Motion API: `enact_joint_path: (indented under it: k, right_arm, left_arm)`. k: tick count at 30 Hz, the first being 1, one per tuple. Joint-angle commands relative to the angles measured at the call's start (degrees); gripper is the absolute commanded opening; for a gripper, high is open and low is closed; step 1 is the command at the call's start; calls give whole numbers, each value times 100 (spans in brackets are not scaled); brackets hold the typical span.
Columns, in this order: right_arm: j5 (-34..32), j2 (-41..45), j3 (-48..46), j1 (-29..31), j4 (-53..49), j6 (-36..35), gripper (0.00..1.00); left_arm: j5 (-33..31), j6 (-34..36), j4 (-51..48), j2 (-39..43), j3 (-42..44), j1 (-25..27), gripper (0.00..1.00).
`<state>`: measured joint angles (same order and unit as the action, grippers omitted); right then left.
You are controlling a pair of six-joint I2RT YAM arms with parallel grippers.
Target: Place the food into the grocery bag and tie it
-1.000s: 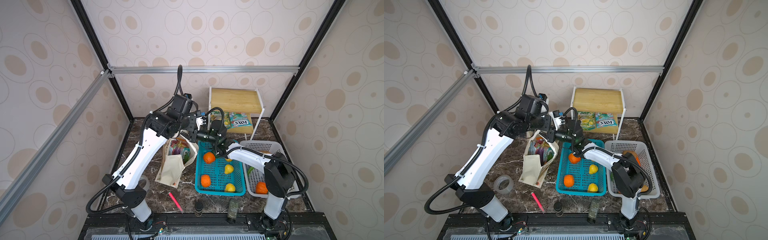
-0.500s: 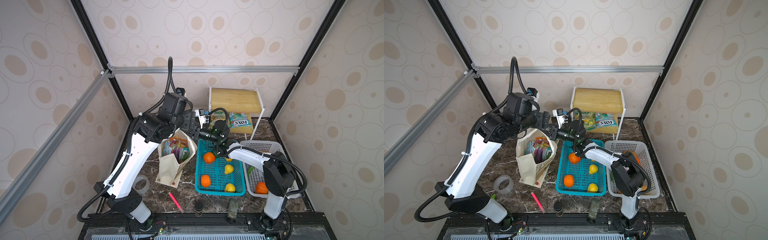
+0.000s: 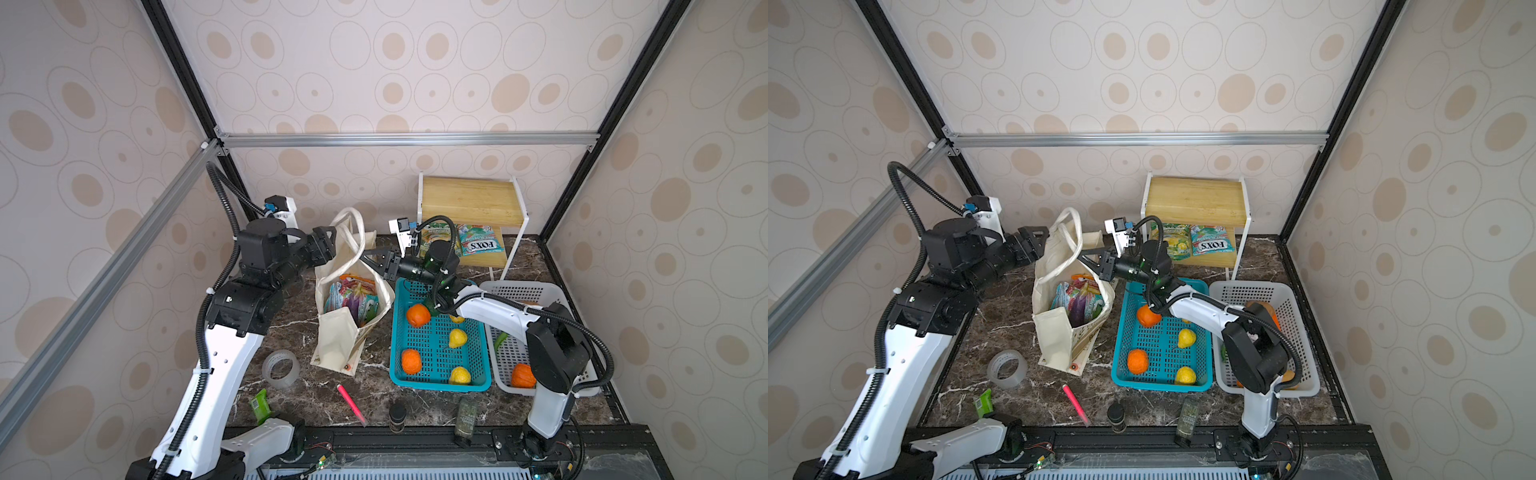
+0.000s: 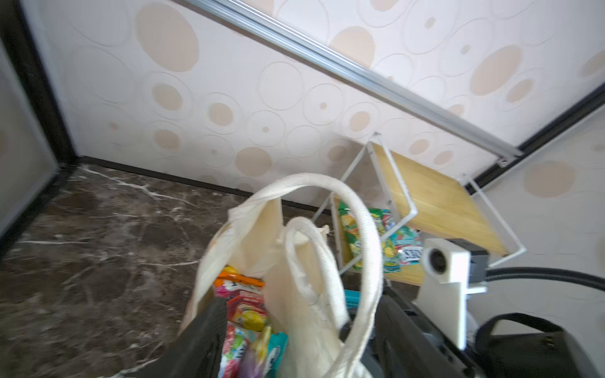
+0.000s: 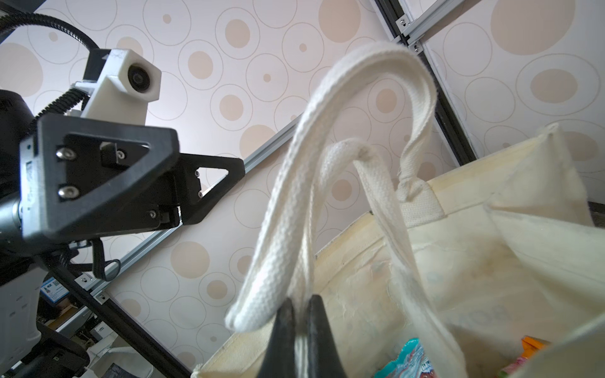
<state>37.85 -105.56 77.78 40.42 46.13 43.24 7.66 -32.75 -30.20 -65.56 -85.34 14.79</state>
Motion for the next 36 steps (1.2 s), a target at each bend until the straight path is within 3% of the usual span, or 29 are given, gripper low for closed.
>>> enact_joint_path:
  k: [1, 11, 18, 21, 24, 29, 30, 34, 36]
  right_arm:
    - [112, 102, -15, 17, 86, 0, 0]
    - [91, 259, -47, 34, -117, -131, 0]
    - [158, 374, -76, 135, -243, -226, 0]
    - [190, 463, 0, 184, -524, -403, 0]
    - [145, 555, -31, 178, -688, -495, 0]
    - [0, 797, -37, 184, -1305, -841, 1]
    - [-25, 885, -35, 179, -1490, -948, 6]
    - [-440, 1382, -177, 173, -2362, -1475, 44]
    - [-654, 1643, -279, 163, -2712, -1690, 57]
  left_arm:
    - [1480, -860, 1480, -345, 437, -211, 71]
    - [1727, -1549, 2318, -414, 1146, -214, 69]
    - [1232, -1216, 2291, -568, 1121, -222, 60]
    - [1541, -1251, 2472, -809, 1097, -222, 40]
    - [1508, -1170, 2427, -862, 983, -222, 4]
    - [1492, -1178, 2373, -688, 941, -222, 0]
    - [1518, -1179, 2363, -652, 913, -224, 0]
    - [1489, -1133, 2280, -489, 836, -222, 0]
    - [1510, -1211, 2432, -417, 959, -222, 0]
